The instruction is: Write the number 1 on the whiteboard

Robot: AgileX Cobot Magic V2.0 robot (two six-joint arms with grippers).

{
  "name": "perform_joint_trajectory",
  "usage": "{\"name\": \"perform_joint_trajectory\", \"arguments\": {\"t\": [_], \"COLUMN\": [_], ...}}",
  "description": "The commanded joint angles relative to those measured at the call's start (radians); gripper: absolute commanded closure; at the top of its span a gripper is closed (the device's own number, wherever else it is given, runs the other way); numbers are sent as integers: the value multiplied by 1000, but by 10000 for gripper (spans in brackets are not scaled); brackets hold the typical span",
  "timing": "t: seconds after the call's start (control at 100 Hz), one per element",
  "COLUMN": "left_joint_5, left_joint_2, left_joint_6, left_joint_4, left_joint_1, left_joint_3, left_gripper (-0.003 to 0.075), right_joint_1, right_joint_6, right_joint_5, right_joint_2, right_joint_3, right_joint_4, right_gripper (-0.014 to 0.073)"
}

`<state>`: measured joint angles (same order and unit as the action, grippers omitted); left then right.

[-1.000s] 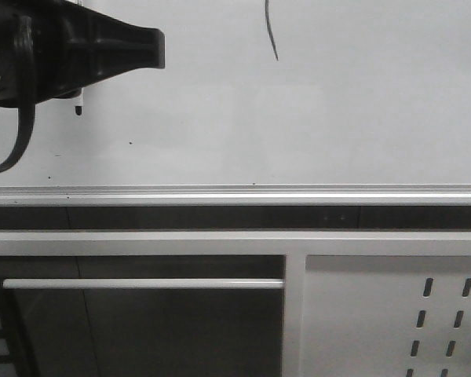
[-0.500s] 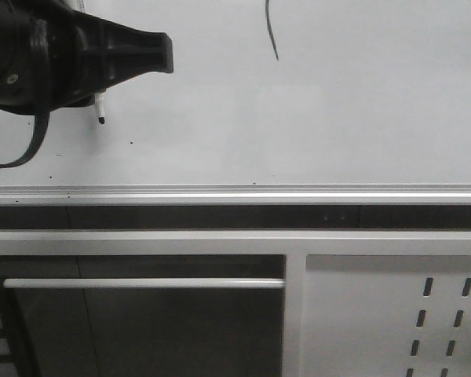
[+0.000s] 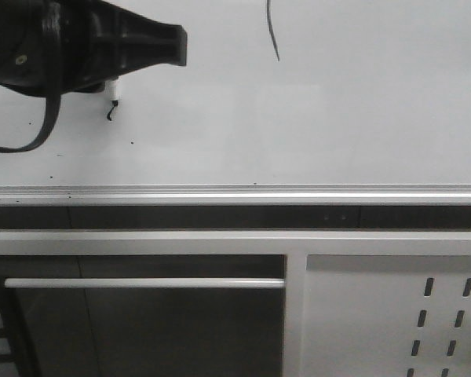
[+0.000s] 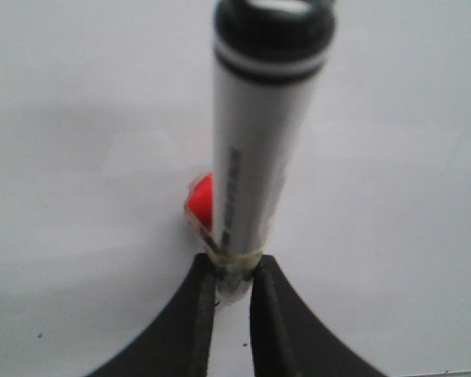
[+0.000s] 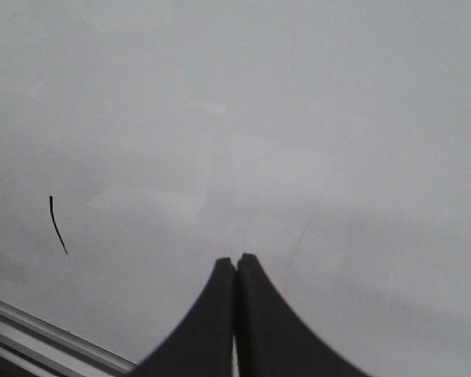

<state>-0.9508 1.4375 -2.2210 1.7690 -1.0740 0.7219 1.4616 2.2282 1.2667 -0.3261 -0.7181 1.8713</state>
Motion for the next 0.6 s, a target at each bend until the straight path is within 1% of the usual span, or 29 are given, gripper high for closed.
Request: {"name": "perform_joint_trajectory", "arguments": {"t": [0.0, 0.06, 0.14, 0.31, 0.45, 0.59], "left_joint_5": [-71, -43, 47, 152, 291, 364], "left_joint_2": [-53, -65, -85, -101, -114, -114], "left_joint_6": [17, 17, 17, 17, -29, -39], "left_joint_4": [92, 92, 92, 92, 92, 92], "left_joint_1": [-21, -27, -27, -11, 43, 113], "left_joint_3": [32, 32, 32, 32, 32, 32], "left_gripper": [737, 737, 738, 738, 738, 738], "right_joint_1": [-2, -2, -2, -2, -2, -2], "right_joint_6": [10, 10, 10, 10, 10, 10], "right_joint_5": [51, 51, 51, 51, 51, 51], "right_joint_2": [-10, -10, -10, -10, -10, -10], "right_joint_3": [-31, -31, -31, -31, -31, -31], "right_joint_4": [-16, -16, -16, -16, -16, -16], "right_gripper": [664, 664, 664, 664, 664, 664]}}
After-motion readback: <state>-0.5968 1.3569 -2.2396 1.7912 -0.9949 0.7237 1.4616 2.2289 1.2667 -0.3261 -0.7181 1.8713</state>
